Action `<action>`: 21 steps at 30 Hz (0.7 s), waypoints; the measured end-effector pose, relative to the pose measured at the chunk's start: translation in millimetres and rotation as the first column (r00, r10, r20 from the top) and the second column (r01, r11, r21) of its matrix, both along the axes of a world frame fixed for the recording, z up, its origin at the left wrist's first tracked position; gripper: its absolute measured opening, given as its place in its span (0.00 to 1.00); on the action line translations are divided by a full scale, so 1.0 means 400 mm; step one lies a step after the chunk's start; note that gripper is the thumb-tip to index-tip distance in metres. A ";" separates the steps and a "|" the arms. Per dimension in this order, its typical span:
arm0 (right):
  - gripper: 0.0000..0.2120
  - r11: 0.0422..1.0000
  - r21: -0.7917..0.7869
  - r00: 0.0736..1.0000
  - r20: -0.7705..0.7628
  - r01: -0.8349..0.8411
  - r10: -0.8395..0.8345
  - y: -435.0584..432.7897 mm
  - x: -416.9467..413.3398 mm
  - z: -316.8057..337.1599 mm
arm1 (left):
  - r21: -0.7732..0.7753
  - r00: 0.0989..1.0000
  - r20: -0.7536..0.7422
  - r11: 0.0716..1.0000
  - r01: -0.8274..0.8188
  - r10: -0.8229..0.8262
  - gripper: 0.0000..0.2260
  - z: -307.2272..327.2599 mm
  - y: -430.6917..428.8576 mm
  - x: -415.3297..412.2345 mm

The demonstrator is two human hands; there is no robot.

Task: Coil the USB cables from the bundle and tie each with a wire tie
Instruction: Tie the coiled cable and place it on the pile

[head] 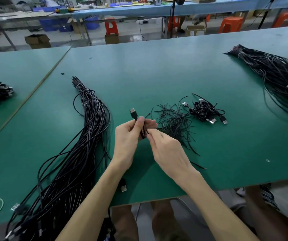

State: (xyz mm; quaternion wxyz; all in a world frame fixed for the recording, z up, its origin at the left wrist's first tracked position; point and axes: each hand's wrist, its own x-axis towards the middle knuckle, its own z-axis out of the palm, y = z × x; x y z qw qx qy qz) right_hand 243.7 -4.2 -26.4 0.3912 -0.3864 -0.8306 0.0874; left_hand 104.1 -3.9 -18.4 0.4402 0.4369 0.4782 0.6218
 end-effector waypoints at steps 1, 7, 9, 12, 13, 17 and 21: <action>0.10 1.000 -0.021 1.000 0.014 -0.015 0.015 0.000 -0.001 0.000 | -0.015 0.981 0.182 0.998 0.065 -0.061 0.14 0.007 -0.003 -0.005; 0.11 1.000 -0.007 0.999 0.040 0.026 -0.026 -0.002 -0.002 0.004 | -0.011 0.863 0.492 0.990 0.142 -0.118 0.14 0.017 0.000 -0.021; 0.16 0.998 -0.047 0.996 0.081 0.048 -0.044 -0.002 -0.001 0.005 | -0.006 0.839 0.536 0.994 0.114 -0.093 0.12 0.021 0.005 -0.026; 0.19 0.994 -0.092 0.989 0.144 0.056 -0.042 0.002 0.001 0.005 | -0.045 0.783 0.620 0.995 0.085 -0.039 0.09 0.032 0.011 -0.043; 0.20 0.993 -0.098 0.985 0.166 0.064 -0.048 0.002 0.000 0.006 | -0.057 0.746 0.665 0.994 0.095 -0.033 0.09 0.035 0.011 -0.049; 0.21 0.988 -0.070 0.981 0.146 0.137 -0.126 0.005 0.000 0.005 | -0.044 0.682 0.728 0.989 0.142 -0.065 0.14 0.045 0.004 -0.055; 0.16 0.979 -0.002 0.972 0.115 0.205 -0.203 0.008 -0.002 -0.002 | -0.093 0.875 0.481 0.990 0.106 -0.049 0.20 0.041 -0.006 -0.045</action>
